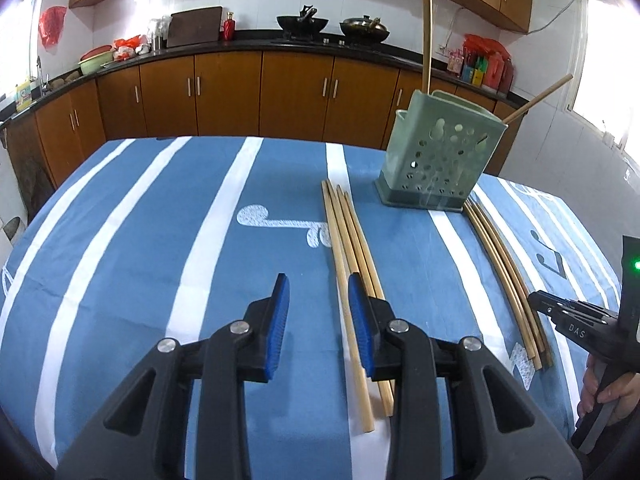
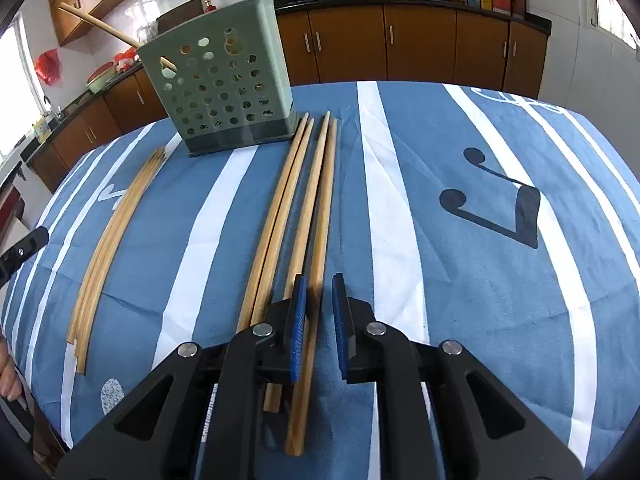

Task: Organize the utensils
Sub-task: 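Close the left tool on another chopstick while the right tool grasps one too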

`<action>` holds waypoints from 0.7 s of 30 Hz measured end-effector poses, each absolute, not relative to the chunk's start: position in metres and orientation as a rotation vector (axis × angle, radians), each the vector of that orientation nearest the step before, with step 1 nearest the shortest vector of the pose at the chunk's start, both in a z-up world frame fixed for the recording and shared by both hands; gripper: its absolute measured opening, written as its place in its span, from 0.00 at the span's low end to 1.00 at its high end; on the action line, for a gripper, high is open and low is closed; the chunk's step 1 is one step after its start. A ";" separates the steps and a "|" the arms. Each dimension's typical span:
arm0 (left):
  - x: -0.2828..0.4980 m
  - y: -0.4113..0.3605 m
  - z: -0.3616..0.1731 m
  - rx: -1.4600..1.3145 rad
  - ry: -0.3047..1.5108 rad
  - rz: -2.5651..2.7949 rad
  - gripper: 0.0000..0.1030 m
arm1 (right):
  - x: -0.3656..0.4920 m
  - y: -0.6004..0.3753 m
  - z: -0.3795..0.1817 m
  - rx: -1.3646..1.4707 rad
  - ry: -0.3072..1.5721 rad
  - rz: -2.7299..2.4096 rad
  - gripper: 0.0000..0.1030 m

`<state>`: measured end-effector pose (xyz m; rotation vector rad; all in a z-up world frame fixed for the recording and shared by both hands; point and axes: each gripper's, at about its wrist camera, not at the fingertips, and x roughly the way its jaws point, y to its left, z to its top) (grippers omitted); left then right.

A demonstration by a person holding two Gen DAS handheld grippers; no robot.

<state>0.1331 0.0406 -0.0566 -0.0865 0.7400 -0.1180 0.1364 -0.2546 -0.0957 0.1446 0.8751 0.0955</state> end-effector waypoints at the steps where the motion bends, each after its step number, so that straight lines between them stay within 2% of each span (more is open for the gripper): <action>1: 0.134 0.041 -0.059 -0.088 0.745 -0.119 0.30 | 0.137 -0.255 -0.097 0.137 0.872 0.087 0.09; 10: 0.138 0.037 -0.076 -0.096 0.799 -0.154 0.29 | 0.160 -0.263 -0.099 0.185 0.855 0.030 0.07; 16: 0.139 0.026 -0.090 -0.059 0.850 -0.197 0.19 | 0.167 -0.266 -0.100 0.201 0.846 0.024 0.07; 21: 0.143 0.017 -0.101 -0.031 0.894 -0.205 0.15 | 0.166 -0.267 -0.100 0.205 0.845 0.026 0.07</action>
